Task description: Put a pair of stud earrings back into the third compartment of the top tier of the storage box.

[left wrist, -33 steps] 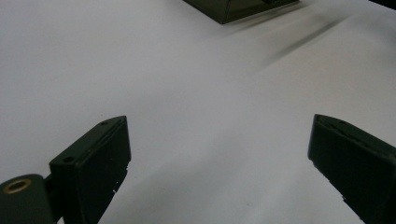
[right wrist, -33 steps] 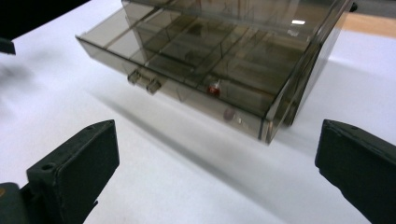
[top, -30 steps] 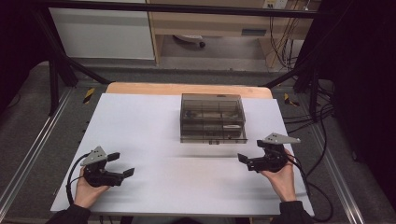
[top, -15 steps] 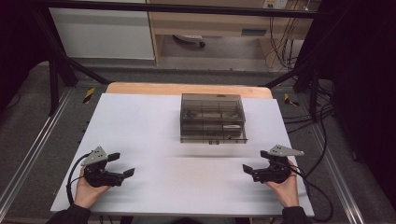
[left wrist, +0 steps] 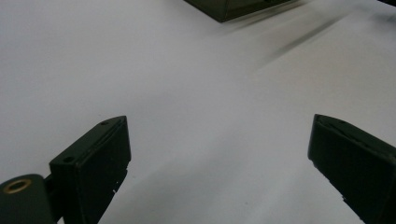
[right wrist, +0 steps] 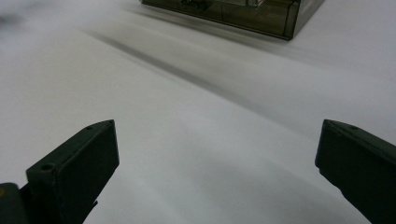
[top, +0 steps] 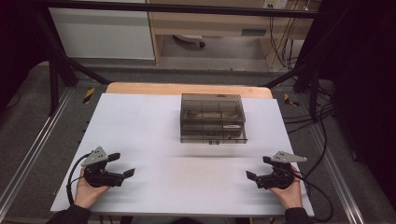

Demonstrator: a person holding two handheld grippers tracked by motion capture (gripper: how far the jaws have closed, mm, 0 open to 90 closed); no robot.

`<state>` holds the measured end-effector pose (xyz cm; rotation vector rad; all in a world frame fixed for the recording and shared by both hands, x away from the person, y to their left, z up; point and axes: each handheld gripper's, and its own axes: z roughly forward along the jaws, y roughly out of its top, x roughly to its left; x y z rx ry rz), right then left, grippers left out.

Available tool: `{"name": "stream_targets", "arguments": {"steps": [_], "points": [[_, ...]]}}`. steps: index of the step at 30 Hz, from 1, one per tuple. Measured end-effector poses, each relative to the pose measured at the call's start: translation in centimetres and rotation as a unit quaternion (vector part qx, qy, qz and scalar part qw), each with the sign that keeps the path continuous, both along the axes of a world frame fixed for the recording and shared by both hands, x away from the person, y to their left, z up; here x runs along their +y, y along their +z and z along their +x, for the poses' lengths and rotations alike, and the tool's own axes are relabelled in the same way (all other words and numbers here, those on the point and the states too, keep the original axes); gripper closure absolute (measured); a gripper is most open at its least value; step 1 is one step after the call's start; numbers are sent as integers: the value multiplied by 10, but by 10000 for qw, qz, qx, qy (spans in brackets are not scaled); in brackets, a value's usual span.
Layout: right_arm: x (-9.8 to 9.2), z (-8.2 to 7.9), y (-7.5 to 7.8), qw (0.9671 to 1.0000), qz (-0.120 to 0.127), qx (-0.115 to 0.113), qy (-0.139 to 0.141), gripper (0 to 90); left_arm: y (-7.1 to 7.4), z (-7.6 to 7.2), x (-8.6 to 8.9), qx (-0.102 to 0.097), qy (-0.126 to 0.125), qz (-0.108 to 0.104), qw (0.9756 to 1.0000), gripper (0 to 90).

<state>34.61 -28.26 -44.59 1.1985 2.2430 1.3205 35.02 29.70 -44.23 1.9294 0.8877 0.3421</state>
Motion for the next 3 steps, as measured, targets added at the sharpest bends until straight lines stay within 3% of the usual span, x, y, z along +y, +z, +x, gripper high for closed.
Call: {"name": "stream_targets", "arguments": {"steps": [3], "points": [[1, -1, 0, 10000, 12, 35, 21, 4, 0, 0, 0, 0, 0, 1, 10000, 60]]}}
